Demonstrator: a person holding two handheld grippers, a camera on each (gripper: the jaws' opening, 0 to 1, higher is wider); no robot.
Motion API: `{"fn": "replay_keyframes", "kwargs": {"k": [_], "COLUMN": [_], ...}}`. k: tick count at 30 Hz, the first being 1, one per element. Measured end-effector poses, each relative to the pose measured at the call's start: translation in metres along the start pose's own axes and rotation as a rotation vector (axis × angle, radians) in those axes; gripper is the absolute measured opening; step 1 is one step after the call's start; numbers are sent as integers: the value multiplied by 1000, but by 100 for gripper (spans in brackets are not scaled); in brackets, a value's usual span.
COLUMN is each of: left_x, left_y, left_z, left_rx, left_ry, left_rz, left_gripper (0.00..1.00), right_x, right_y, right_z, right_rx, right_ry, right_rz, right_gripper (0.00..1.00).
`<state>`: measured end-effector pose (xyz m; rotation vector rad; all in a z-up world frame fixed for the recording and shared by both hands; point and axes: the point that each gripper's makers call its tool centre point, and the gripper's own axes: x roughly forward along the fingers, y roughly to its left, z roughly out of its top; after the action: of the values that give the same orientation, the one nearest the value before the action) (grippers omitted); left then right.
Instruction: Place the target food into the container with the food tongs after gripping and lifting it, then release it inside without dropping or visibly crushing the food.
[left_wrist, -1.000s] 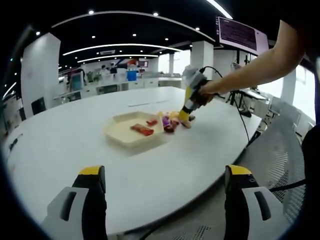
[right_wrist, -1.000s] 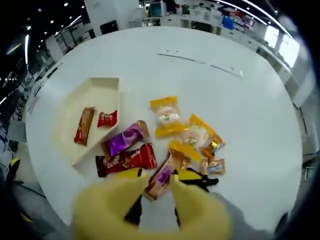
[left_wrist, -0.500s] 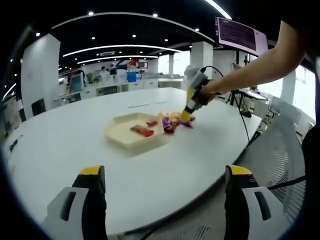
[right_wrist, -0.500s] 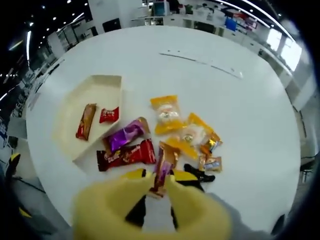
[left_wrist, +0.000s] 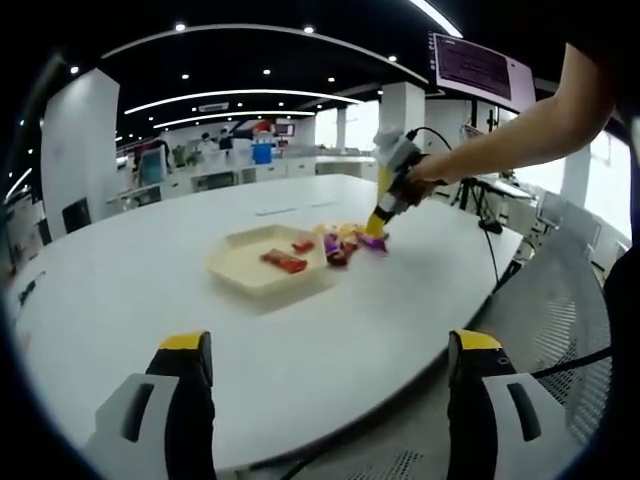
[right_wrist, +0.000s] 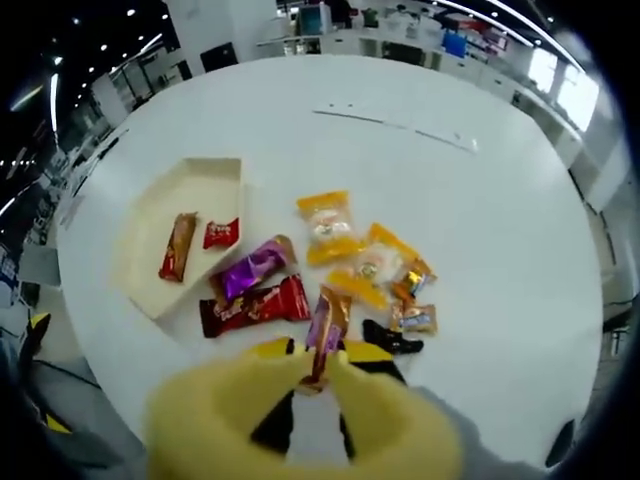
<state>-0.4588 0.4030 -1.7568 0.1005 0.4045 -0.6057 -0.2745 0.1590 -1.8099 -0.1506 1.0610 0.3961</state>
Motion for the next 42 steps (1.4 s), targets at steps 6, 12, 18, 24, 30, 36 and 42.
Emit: {"fn": "replay_keyframes", "kwargs": {"k": [6, 12, 18, 24, 30, 36, 42], "left_x": [0, 0, 0, 0, 0, 0, 0], "left_y": [0, 0, -1, 0, 0, 0, 0], "left_z": [0, 0, 0, -1, -1, -2, -2], "left_rx": [-2, -4, -4, -7, -5, -7, -16], "left_ry": [-1, 0, 3, 4, 8, 9, 10], "left_rz": [0, 0, -2, -1, -3, -6, -8], "left_gripper": [94, 94, 93, 93, 92, 92, 98], "right_x": [4, 12, 17, 21, 20, 19, 9], "right_y": [-1, -1, -4, -2, -3, -3, -2], "right_z": [-4, -8, -11, -16, -14, -15, -12], "right_rx": [0, -54, -82, -96, -78, -43, -33], "right_ry": [10, 14, 10, 25, 28, 27, 25], "right_rz": [-5, -25, -39, -37, -50, -35, -28], "right_gripper": [18, 24, 27, 26, 22, 22, 22]}}
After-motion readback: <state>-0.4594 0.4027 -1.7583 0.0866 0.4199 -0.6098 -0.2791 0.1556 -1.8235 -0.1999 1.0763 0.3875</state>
